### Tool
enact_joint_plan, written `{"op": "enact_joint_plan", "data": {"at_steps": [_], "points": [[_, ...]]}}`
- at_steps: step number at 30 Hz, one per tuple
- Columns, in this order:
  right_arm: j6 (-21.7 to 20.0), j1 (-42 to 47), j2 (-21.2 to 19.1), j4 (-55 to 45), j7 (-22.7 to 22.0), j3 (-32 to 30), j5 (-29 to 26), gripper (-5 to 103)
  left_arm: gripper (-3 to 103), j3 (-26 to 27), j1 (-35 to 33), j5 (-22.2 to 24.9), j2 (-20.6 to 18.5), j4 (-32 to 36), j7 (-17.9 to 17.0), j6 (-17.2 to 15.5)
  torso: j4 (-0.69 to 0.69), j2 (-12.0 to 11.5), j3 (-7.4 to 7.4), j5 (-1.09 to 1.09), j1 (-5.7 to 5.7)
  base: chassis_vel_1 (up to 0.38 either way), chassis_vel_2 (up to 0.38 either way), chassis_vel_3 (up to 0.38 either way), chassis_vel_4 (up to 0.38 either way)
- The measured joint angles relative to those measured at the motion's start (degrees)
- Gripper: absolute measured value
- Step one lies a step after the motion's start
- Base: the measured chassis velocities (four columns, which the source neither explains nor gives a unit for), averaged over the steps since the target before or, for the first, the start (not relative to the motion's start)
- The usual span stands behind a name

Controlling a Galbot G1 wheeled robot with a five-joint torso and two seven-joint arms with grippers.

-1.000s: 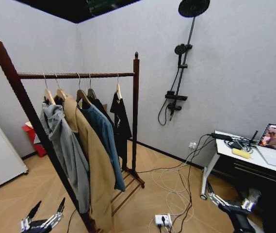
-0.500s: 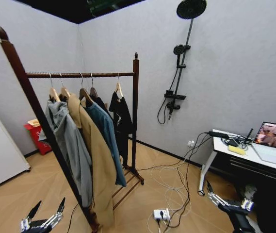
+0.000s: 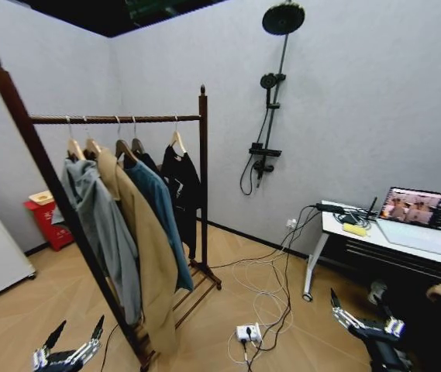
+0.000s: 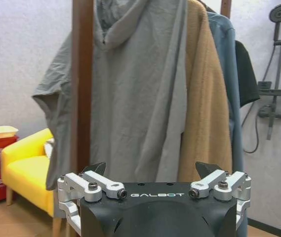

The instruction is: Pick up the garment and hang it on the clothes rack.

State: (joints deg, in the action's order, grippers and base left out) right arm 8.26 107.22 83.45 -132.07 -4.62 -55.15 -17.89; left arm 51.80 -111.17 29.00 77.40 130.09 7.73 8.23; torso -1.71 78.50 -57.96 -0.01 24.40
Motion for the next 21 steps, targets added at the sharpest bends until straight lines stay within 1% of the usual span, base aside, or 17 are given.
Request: {"op": "enact_joint_plan", "data": {"at_steps": [11,21], "points": [[-0.02,0.01,0.02,0.0,0.0,0.0,-0.01,100,100,0.0,0.0,0.0,0.0,0.0,0.0,0.0,-0.01,0.02,0.01,0.01,-0.03,-0.075,-0.098,-0.102,-0.093],[-0.02,0.01,0.01,0.0,0.0,0.0,-0.01,100,100,0.0,0.0,0.0,0.0,0.0,0.0,0.0,0.0,0.02,0.01,0.01,-0.03,-0.128,-0.135,-0.115,-0.125]]}}
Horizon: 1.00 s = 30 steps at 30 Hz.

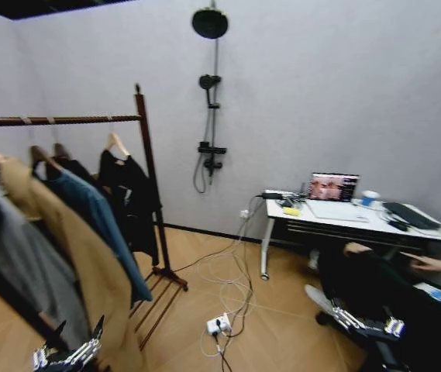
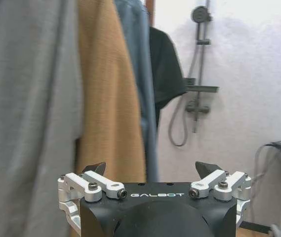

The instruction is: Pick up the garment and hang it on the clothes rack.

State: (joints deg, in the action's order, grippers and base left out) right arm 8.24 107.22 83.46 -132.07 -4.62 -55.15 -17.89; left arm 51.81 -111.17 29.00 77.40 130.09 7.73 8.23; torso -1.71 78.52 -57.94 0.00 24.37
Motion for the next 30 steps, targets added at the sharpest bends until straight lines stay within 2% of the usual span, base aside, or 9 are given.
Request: {"op": "enact_joint_plan", "data": {"at_steps": [17,21,30], "points": [[0.0,0.0,0.0,0.0,0.0,0.0,0.0,100,100,0.0,0.0,0.0,0.0,0.0,0.01,0.0,-0.01,0.0,0.0,0.0,0.01,-0.105,-0.117,-0.119,-0.111],[0.0,-0.02,0.0,0.0,0.0,0.0,0.0,100,100,0.0,0.0,0.0,0.0,0.0,0.0,0.0,0.02,-0.01,0.0,0.0,0.01,0.06,-0.061,-0.062,0.04],[0.0,-0.02,0.0,0.01,0.0,0.0,0.0,100,100,0.0,0.0,0.0,0.0,0.0,0.0,0.0,0.0,0.0,0.0,-0.01,-0.01,0.152,-0.162,-0.14,0.144]]}}
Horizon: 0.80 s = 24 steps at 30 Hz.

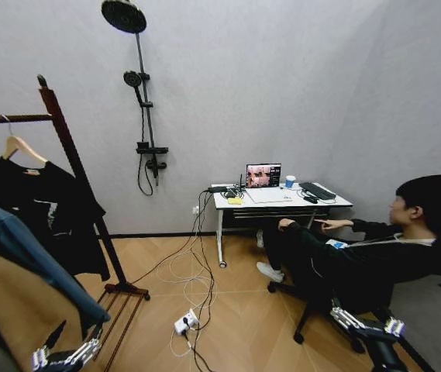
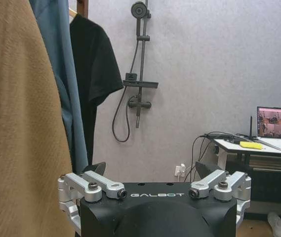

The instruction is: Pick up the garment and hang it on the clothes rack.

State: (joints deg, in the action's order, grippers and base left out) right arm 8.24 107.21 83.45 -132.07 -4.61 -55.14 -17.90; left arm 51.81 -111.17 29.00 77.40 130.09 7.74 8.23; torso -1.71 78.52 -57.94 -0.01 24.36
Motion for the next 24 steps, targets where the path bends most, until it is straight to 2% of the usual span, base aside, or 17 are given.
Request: {"op": "enact_joint_plan", "data": {"at_steps": [9,11,18,24], "points": [[0.0,0.01,0.0,0.0,0.01,0.01,0.0,100,100,0.0,-0.01,0.0,0.0,0.0,-0.03,0.0,0.03,0.05,0.03,0.02,-0.07,0.165,-0.18,-0.182,0.181],[0.0,0.03,0.0,0.01,0.0,0.0,0.0,100,100,0.0,0.0,0.0,0.0,0.0,0.0,0.0,-0.04,0.04,0.02,-0.02,-0.06,-0.027,-0.033,-0.086,-0.008],[0.0,-0.01,-0.01,0.01,0.0,0.0,0.0,100,100,0.0,0.0,0.0,0.01,0.0,0.0,0.0,0.03,-0.03,-0.02,0.0,0.05,-0.04,0.025,0.014,-0.044],[0.0,-0.01,-0.01,0.01,0.0,0.0,0.0,100,100,0.0,0.0,0.0,0.0,0.0,0.0,0.0,0.01,-0.02,-0.01,-0.01,0.03,0.075,0.083,-0.065,-0.1]]}}
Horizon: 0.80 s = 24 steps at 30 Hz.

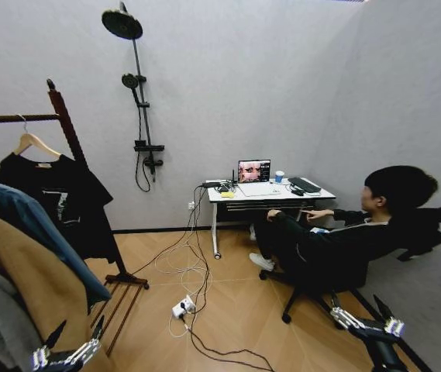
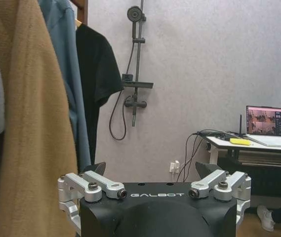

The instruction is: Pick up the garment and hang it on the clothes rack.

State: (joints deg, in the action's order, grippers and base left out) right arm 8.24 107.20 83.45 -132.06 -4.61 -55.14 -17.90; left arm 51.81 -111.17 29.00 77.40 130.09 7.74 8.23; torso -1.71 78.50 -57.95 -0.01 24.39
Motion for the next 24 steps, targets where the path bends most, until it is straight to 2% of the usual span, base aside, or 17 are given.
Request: {"op": "enact_joint_plan", "data": {"at_steps": [8,24], "points": [[0.0,0.02,0.01,-0.01,0.01,0.01,0.0,100,100,0.01,0.0,0.0,0.0,0.0,-0.03,0.0,-0.01,0.03,0.02,0.04,-0.04,0.121,0.063,-0.113,-0.094],[0.0,0.01,0.01,0.0,0.0,0.0,0.0,100,100,0.0,0.0,0.0,0.0,0.0,-0.01,0.0,-0.01,0.02,0.01,0.01,-0.02,0.011,-0.01,-0.008,0.008]]}}
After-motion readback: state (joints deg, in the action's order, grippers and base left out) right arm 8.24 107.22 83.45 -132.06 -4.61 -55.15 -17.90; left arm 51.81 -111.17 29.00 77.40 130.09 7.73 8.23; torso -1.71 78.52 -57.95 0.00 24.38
